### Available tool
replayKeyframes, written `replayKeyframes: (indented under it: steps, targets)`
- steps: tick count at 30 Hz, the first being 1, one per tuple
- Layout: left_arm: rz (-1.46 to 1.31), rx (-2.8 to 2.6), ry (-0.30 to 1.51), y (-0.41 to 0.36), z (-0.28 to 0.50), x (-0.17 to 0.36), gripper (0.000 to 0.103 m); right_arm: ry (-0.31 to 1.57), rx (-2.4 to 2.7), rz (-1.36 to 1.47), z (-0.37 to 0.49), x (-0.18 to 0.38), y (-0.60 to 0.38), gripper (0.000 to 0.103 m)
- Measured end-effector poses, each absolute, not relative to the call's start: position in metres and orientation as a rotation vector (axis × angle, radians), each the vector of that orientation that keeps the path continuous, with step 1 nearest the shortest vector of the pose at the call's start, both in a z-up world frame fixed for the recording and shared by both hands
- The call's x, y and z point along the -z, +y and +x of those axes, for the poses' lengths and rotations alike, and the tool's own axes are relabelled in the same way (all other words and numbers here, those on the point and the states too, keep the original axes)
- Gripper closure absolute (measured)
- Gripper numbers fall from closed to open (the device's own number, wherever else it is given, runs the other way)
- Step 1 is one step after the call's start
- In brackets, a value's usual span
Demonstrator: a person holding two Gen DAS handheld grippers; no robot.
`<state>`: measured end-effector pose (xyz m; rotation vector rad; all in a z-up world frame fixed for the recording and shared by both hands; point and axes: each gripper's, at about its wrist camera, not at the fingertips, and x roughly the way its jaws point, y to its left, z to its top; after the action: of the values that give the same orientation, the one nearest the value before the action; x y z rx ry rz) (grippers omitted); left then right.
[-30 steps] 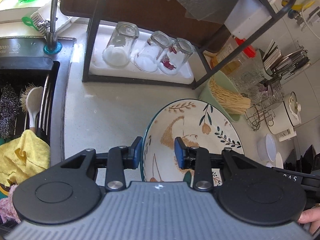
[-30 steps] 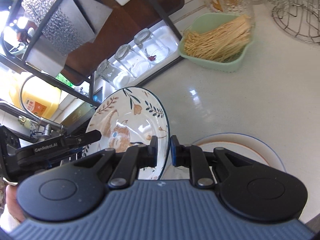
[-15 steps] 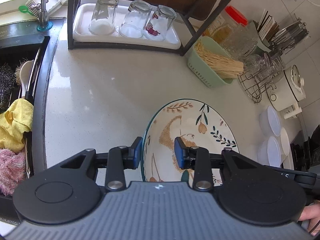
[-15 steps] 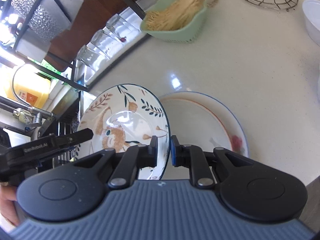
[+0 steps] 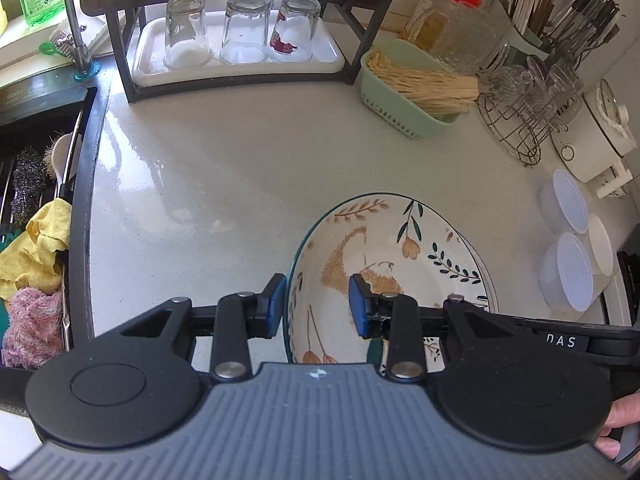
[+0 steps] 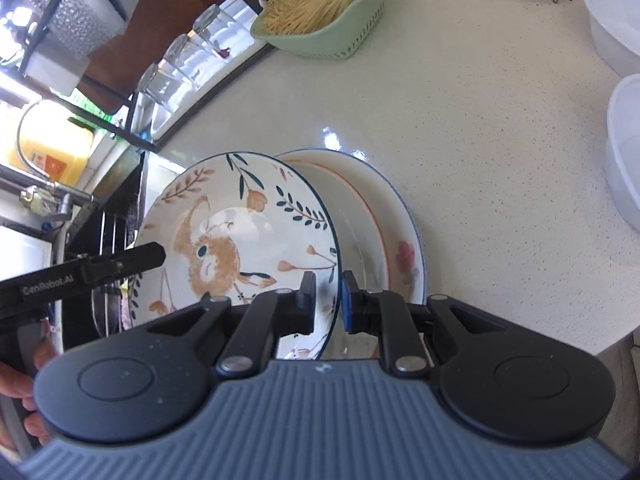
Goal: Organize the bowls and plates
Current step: 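Lift the deer-print plate and carry it over the plate stack, then lower the deer-print plate onto the stack and open both grippers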
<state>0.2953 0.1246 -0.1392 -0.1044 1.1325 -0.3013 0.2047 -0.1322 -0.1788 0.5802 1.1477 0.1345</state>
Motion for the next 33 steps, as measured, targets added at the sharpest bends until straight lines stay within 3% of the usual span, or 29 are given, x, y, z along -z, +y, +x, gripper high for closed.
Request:
replayKeyframes:
  steps: [8,11,23,33]
  targets:
    - [-0.087,0.230,1.121,0.122,0.290,0.138,0.065,1.168,-0.157,0.491,0.211,0.182,-0.124,0.087]
    - [-0.128,0.259,1.109,0.120,0.292,0.136,0.073,1.156,-0.173,0.462,0.213,0.178,-0.123,0.087]
    - [-0.093,0.195,1.116,0.128,0.296,0.142,0.073,1.126,-0.172,0.439,0.211,0.175,-0.132,0.088]
    - [-0.086,0.224,1.119,0.115,0.295,0.142,0.073,1.092,-0.174,0.253,0.209,0.158,-0.116,0.087]
